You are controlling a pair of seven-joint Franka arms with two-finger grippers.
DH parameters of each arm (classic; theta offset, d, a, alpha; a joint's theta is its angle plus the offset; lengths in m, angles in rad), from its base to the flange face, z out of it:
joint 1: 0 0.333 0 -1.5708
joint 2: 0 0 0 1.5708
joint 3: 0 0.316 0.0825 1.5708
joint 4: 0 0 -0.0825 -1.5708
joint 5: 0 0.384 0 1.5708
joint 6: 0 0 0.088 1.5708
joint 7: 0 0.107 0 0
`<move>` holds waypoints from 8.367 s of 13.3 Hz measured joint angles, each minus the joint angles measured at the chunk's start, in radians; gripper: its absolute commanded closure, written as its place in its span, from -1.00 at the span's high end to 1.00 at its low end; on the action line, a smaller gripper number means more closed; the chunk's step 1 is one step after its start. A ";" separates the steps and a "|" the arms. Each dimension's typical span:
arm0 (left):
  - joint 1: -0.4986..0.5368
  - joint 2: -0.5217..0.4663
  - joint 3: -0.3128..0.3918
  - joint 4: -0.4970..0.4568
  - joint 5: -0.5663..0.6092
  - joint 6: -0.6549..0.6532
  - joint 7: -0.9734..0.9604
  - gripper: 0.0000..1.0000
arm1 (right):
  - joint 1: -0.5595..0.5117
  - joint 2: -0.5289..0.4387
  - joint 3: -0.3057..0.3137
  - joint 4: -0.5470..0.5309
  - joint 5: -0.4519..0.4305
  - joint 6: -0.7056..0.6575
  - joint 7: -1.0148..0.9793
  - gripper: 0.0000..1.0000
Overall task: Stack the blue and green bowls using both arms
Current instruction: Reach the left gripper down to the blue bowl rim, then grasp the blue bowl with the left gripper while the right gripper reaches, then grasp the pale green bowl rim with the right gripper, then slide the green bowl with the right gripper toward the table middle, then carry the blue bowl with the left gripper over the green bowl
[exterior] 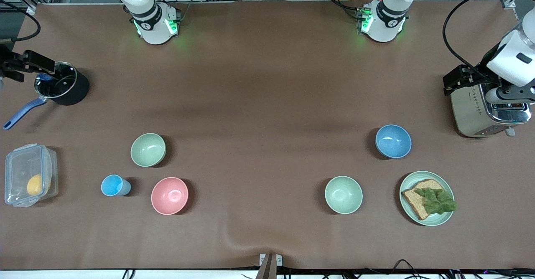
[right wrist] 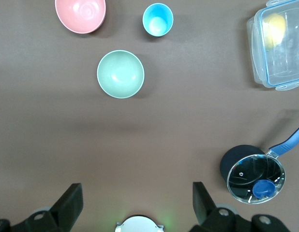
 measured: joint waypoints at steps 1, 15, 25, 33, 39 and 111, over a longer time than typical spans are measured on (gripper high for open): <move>0.001 0.000 0.000 -0.001 -0.006 0.000 0.000 1.00 | 0.000 0.000 0.000 0.000 0.000 0.000 0.000 1.00; 0.081 0.181 0.015 -0.585 0.009 0.780 0.003 1.00 | -0.001 0.002 -0.001 -0.001 0.002 -0.001 0.000 1.00; 0.095 0.320 0.017 -0.629 0.073 0.891 -0.005 0.60 | -0.007 0.126 0.005 -0.004 0.013 0.044 -0.002 1.00; 0.096 0.354 0.018 -0.614 0.092 0.892 -0.042 -0.82 | 0.061 0.474 0.013 -0.015 0.046 0.308 0.035 1.00; 0.105 0.348 0.015 -0.597 0.092 0.892 -0.046 -1.00 | 0.084 0.608 0.013 -0.001 0.062 0.410 0.055 1.00; 0.020 0.331 -0.321 -0.372 0.085 0.665 -0.644 -1.00 | 0.686 0.919 -0.021 0.216 0.499 0.895 1.473 1.00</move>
